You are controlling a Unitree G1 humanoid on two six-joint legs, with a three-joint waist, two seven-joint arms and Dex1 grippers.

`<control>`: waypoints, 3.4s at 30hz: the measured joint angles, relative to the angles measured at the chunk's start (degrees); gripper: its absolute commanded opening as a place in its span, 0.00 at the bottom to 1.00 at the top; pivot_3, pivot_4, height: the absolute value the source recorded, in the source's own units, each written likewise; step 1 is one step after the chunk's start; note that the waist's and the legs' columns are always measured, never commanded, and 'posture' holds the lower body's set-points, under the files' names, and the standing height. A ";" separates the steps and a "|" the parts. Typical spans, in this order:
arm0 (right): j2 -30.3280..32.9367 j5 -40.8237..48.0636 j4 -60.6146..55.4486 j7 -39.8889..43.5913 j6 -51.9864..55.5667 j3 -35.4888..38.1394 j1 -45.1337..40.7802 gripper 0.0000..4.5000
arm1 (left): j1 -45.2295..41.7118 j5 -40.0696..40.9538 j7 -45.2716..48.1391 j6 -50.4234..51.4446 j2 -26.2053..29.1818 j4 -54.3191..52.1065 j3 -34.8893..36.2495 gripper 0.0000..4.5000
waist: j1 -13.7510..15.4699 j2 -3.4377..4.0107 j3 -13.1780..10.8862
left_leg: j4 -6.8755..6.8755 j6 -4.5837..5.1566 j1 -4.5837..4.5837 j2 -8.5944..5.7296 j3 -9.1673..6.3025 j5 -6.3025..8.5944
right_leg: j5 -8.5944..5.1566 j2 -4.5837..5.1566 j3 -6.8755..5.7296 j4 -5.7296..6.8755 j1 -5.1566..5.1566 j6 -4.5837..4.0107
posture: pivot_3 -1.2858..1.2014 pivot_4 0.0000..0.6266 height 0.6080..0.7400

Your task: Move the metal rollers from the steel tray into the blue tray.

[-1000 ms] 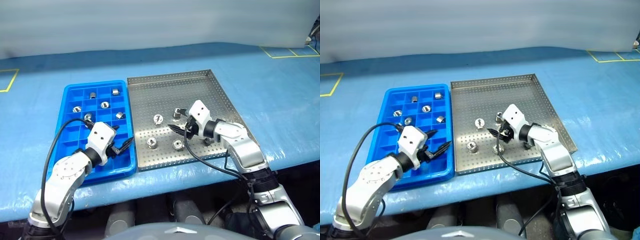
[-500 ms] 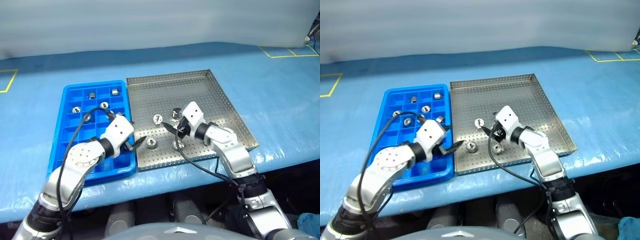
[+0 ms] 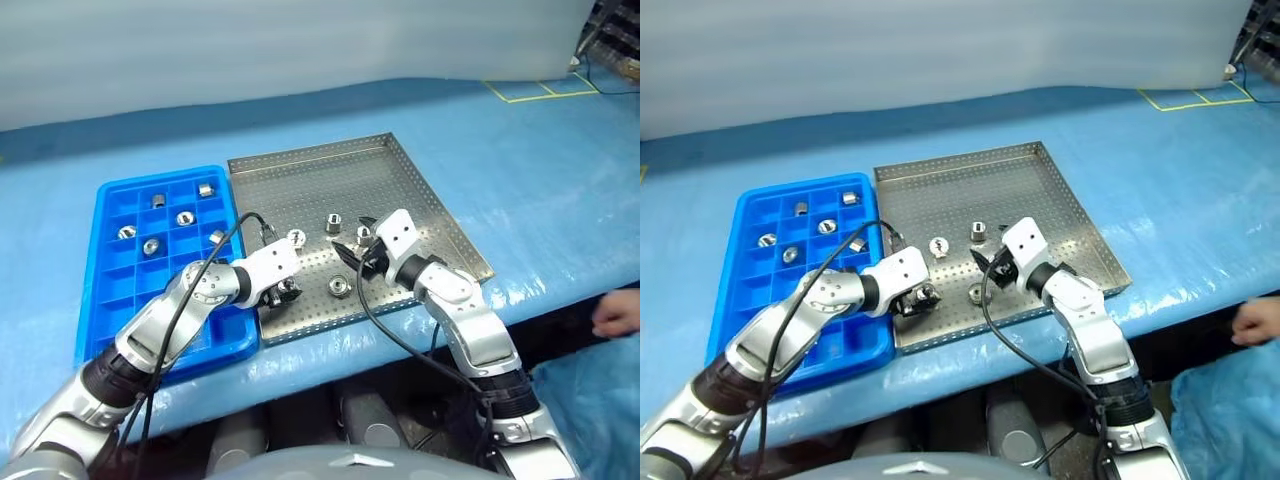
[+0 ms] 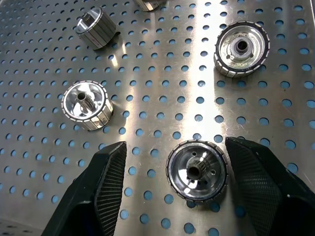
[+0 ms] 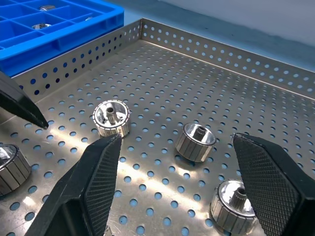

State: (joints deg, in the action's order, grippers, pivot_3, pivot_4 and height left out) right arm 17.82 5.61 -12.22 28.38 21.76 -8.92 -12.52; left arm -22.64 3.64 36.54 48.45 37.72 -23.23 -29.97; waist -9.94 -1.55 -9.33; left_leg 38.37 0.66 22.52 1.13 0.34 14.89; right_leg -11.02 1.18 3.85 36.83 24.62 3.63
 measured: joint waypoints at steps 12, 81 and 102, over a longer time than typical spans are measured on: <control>-0.50 -0.74 -0.17 -1.42 -0.02 -0.03 0.27 0.84 | -2.98 -7.85 2.76 -0.83 3.82 0.20 -6.34 0.77 | -3.10 0.02 0.02 | -0.02 0.02 -0.20 0.02 0.01 -0.06 | -0.02 -0.03 0.08 0.07 -0.12 -0.03 | 0.42 0.24 1.00; -2.59 -2.06 2.71 -1.18 -1.79 -2.60 -2.27 0.85 | -0.41 -2.70 3.71 2.36 5.26 0.57 5.28 0.99 | -0.80 -0.02 -0.01 | -0.29 -0.15 -0.52 0.17 -0.06 0.04 | 0.13 -0.62 0.58 0.01 -0.07 -0.24 | 0.44 0.24 1.00; -2.99 -2.27 2.74 -2.15 -2.77 -2.79 -2.28 0.85 | -3.52 -10.42 9.30 -1.54 5.57 5.23 0.69 0.99 | -1.76 0.36 0.25 | -0.29 -0.14 -0.82 0.20 -0.03 0.03 | 0.07 -0.67 0.64 0.09 -0.30 -0.35 | 0.44 0.24 1.00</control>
State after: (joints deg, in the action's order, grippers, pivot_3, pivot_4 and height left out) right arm 14.83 3.35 -9.48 26.23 18.98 -11.71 -14.80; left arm -26.17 -6.78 45.84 46.91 43.29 -17.99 -29.28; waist -11.70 -1.19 -9.08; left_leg 38.08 0.52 21.70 1.33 0.31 14.92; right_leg -10.96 0.51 4.49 36.92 24.32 3.28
